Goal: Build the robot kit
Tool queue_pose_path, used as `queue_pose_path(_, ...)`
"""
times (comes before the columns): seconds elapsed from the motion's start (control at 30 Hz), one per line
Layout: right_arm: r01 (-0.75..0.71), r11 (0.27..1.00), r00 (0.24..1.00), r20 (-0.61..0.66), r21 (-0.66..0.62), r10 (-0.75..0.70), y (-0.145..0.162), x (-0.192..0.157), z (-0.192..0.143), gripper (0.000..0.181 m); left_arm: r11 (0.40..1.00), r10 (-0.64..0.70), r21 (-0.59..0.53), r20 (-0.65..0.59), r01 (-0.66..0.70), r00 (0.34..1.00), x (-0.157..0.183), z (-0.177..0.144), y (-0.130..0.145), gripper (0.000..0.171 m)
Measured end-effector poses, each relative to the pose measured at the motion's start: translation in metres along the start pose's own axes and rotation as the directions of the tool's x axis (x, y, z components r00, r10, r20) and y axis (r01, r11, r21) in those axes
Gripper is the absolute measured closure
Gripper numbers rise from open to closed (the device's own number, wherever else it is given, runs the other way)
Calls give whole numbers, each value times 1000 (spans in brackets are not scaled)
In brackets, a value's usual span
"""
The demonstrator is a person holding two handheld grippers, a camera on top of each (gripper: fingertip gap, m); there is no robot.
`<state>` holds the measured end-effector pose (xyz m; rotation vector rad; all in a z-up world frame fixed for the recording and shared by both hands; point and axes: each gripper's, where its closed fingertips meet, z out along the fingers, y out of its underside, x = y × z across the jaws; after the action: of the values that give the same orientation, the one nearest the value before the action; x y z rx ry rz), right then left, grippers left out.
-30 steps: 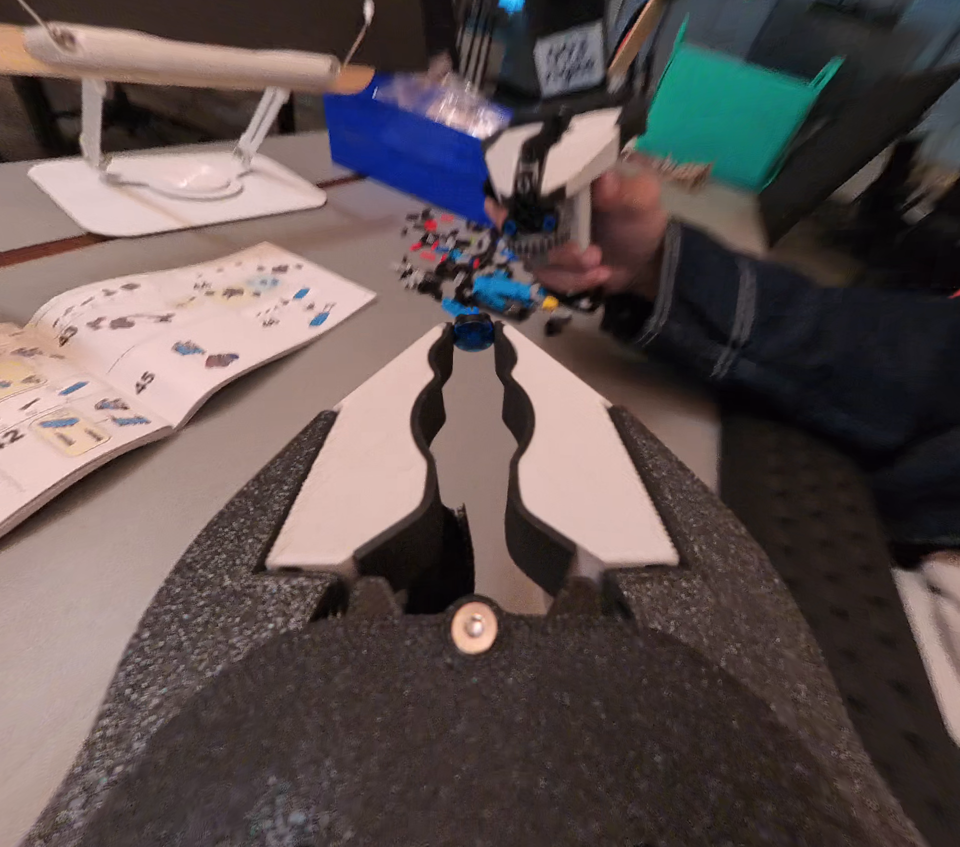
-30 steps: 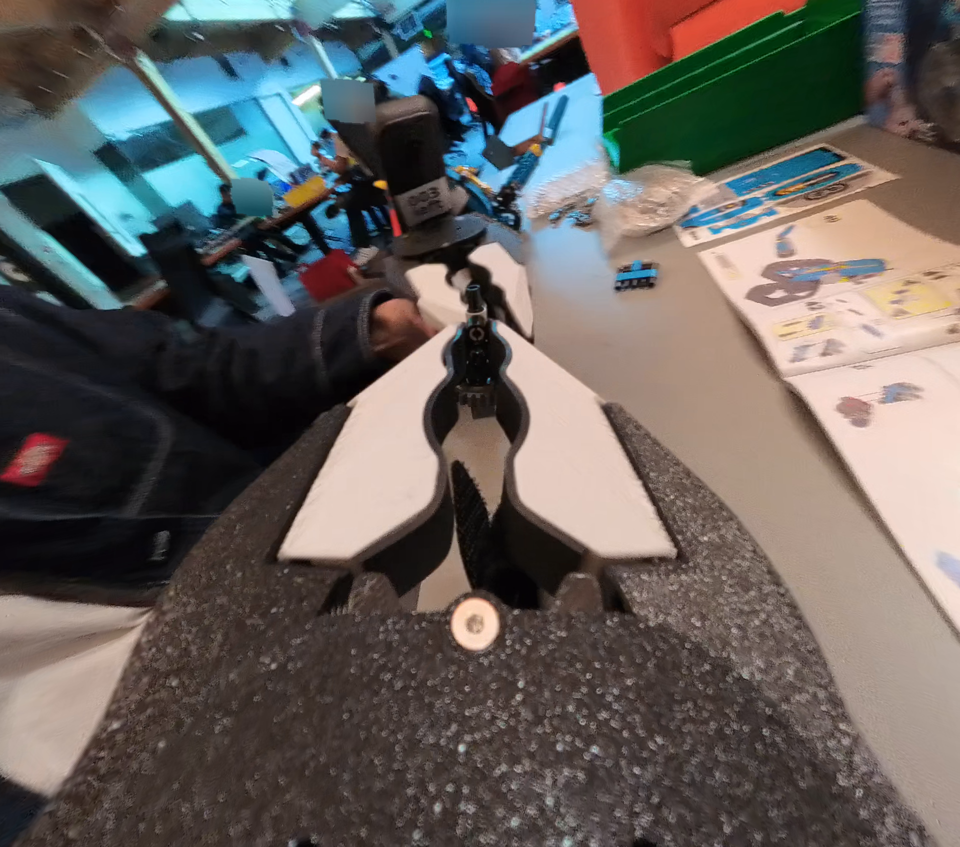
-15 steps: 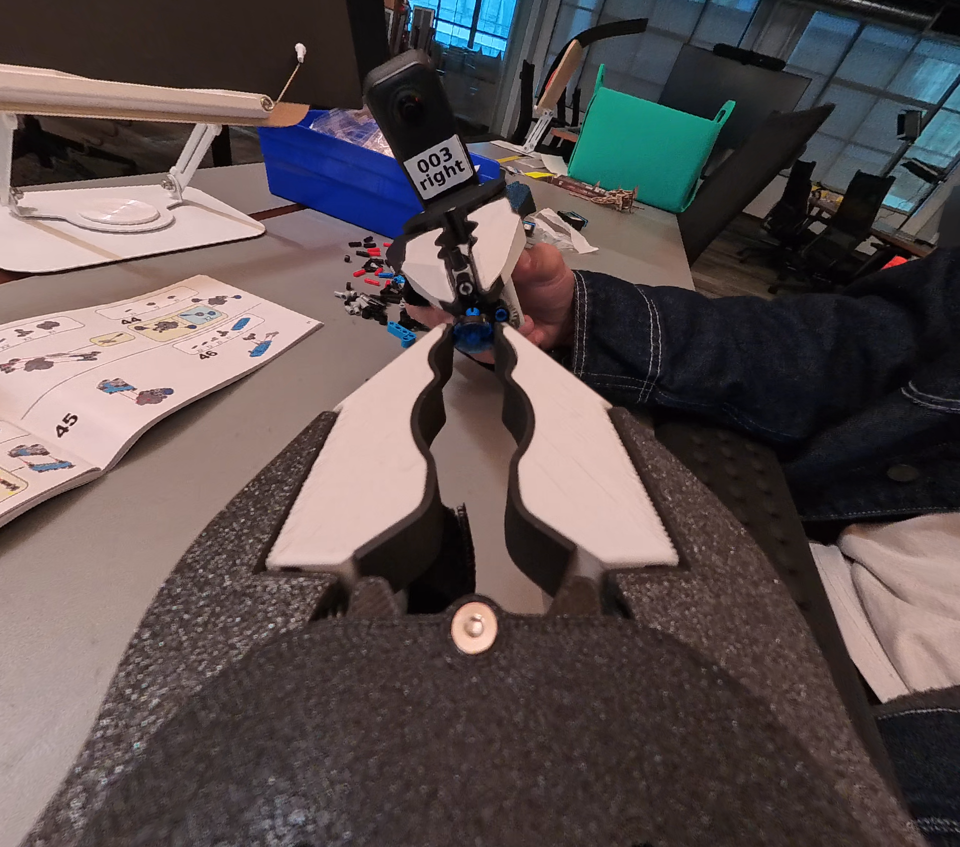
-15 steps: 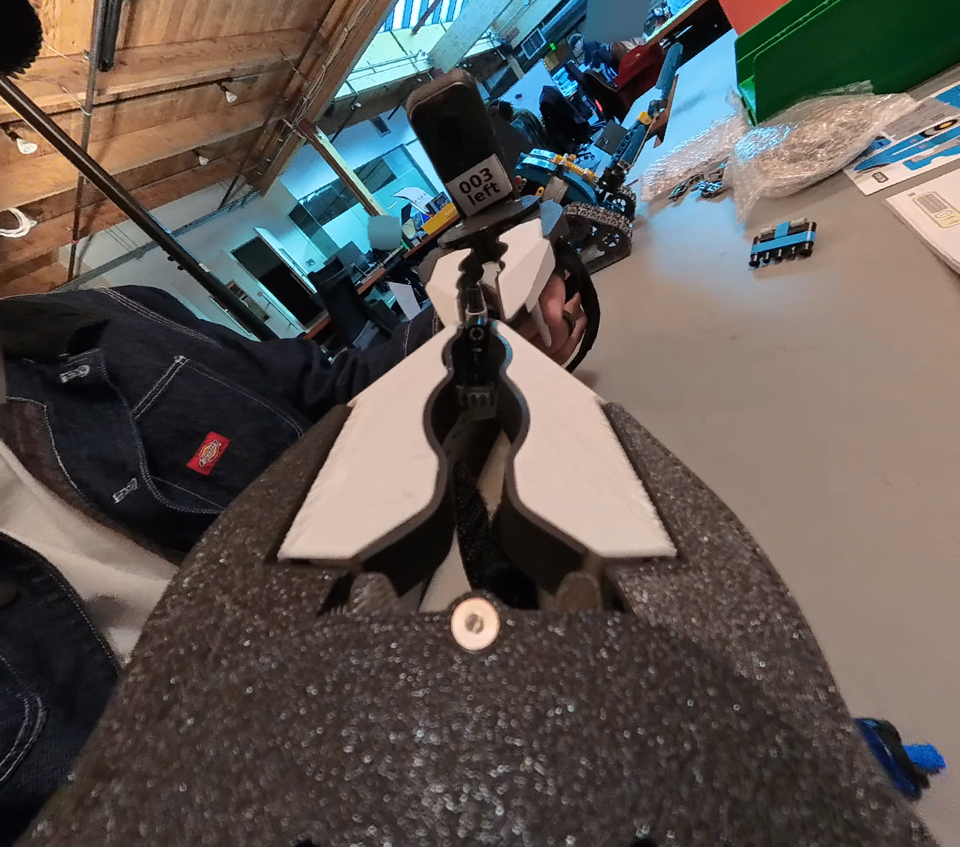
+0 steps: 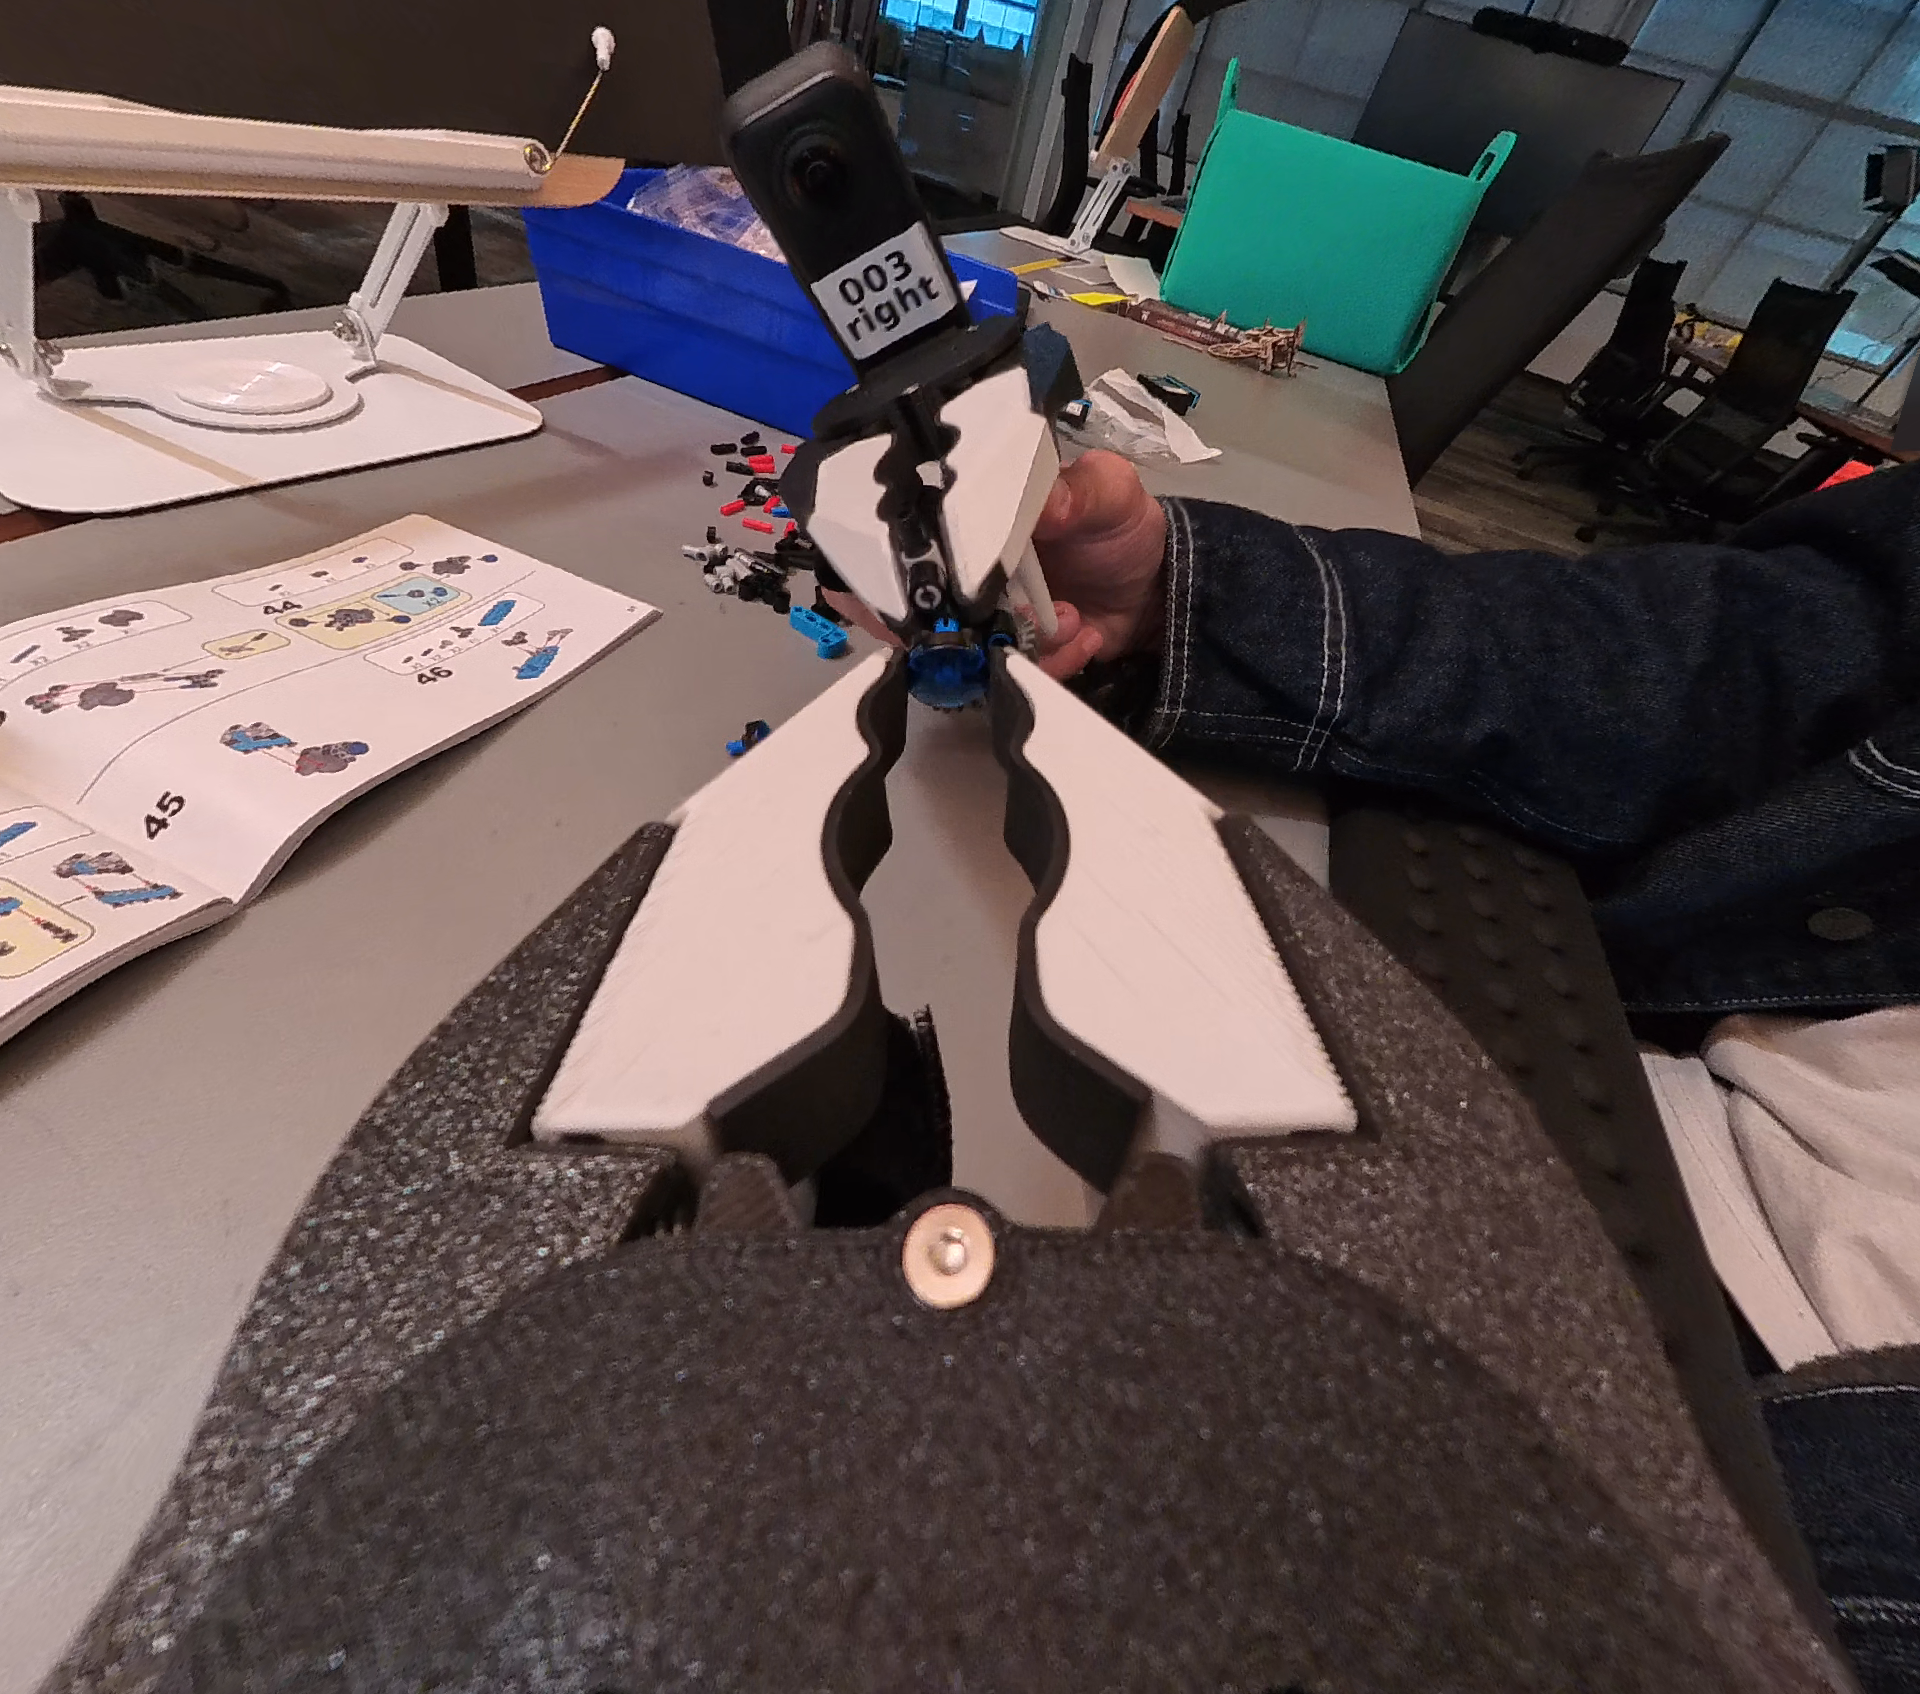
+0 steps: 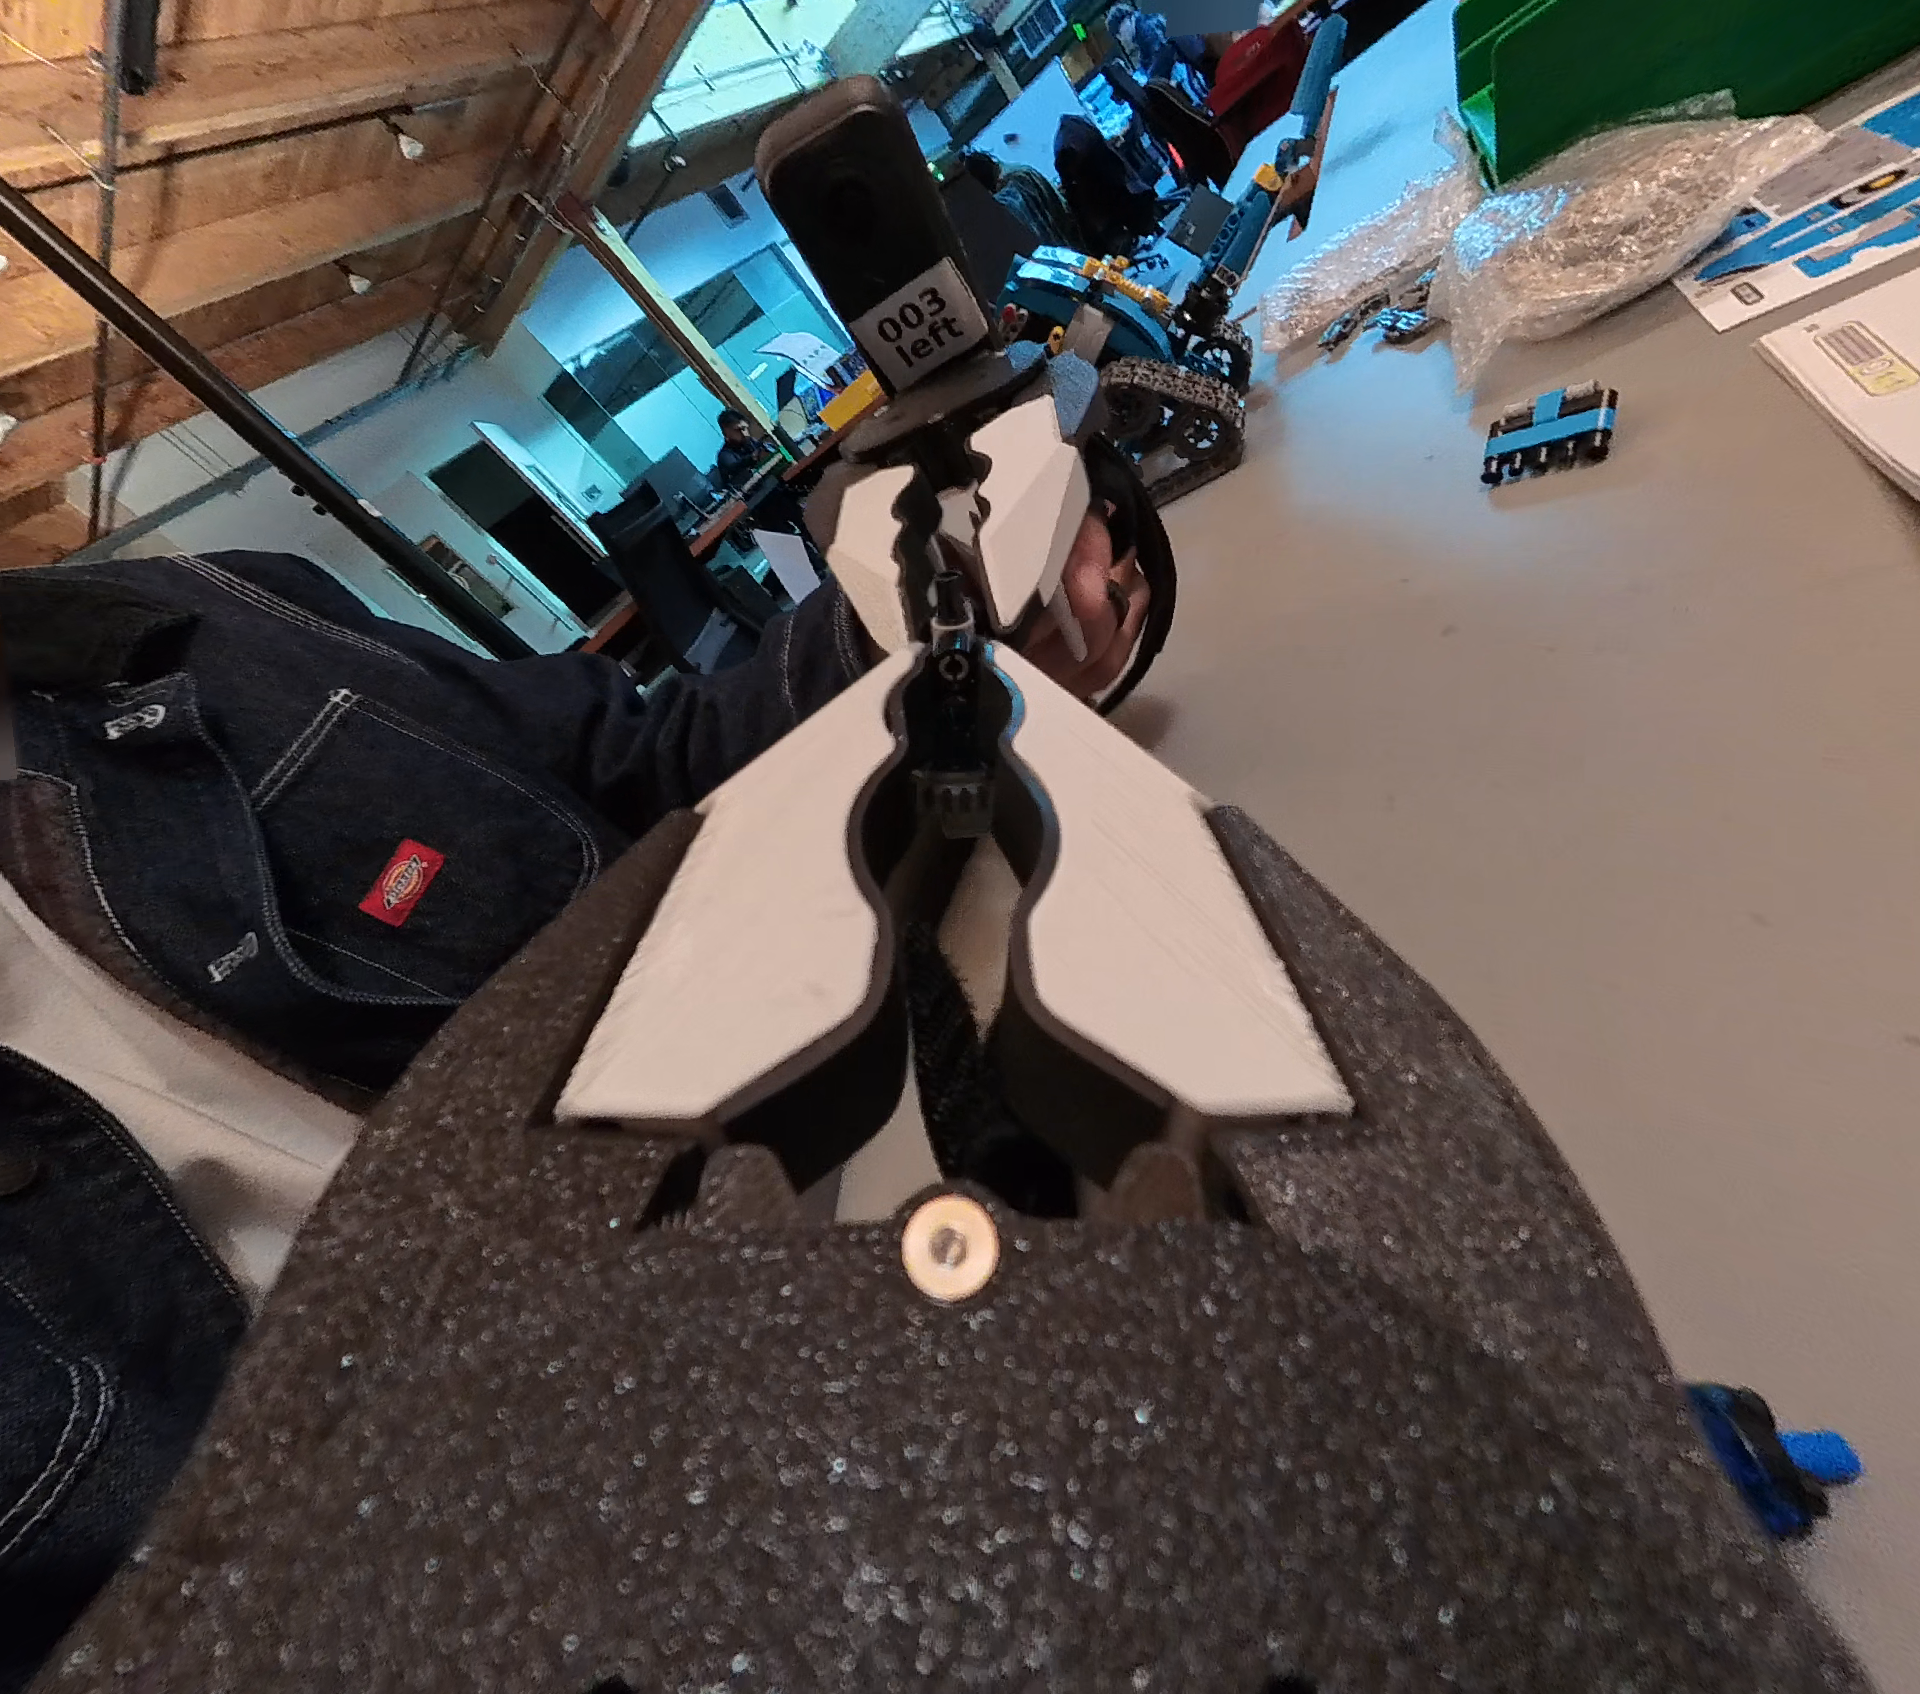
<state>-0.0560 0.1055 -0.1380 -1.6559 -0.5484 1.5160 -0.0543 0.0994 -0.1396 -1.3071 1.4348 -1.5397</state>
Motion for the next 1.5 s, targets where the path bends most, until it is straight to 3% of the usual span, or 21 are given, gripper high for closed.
queue_pose_path(0.8, 34, 996, 994, -97, -79, -41, 14, 13, 4, 176, 996, -85, -25, -25, 84, 996, -6, 3, 16, 158)
queue_pose_path(1.5, 76, 994, 990, -111, -81, -85, 9, 9, 2, 175, 995, -98, 9, -44, 98, 994, -4, -1, 10, 157)
